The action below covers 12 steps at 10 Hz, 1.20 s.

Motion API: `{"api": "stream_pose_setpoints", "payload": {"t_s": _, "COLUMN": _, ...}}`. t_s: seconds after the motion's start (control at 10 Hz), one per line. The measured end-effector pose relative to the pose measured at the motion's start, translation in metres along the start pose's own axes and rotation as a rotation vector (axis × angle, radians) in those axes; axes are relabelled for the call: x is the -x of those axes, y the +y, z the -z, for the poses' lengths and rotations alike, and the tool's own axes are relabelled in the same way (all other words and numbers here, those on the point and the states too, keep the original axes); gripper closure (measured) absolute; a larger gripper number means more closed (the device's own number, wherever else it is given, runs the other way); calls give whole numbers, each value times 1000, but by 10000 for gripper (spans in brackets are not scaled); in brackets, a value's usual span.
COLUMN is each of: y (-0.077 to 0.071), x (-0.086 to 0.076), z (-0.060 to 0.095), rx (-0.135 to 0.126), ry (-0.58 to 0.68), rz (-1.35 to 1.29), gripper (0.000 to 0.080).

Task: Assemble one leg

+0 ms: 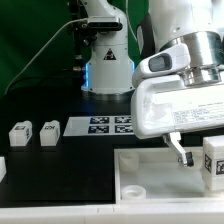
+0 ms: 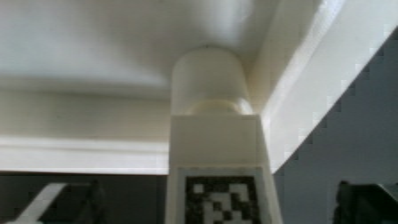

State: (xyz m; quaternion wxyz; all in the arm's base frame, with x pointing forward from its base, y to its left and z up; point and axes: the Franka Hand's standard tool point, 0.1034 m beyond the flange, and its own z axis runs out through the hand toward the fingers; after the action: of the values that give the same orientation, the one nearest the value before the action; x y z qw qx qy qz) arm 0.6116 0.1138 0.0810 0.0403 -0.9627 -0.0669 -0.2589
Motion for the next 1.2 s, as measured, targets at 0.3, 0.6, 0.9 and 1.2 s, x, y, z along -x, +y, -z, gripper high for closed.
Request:
{"api": "stream_pose_setpoints", "payload": {"t_s": 0.3, "y": -5, "x": -10, "z": 16, "rx": -24, "ry": -144, "rz": -7, "gripper": 151}}
{"api": "stream_pose_setpoints", "payload": {"t_s": 0.6, "y": -12, "x": -12, "z": 5, "rx": -65, "ry": -443, "rz": -35, "gripper": 151}}
{"api": "stream_pose_setpoints", "payload": {"t_s": 0.9, "y": -10, "x": -16, "z": -8, "rx": -92, "ry": -627, "rz": -37, "gripper": 151}}
{"api": "stream_pose_setpoints", "payload": {"t_s": 1.2, "y": -4, "x": -14, "z": -10, "rx": -88, "ry": -624, "rz": -46, "gripper": 151}}
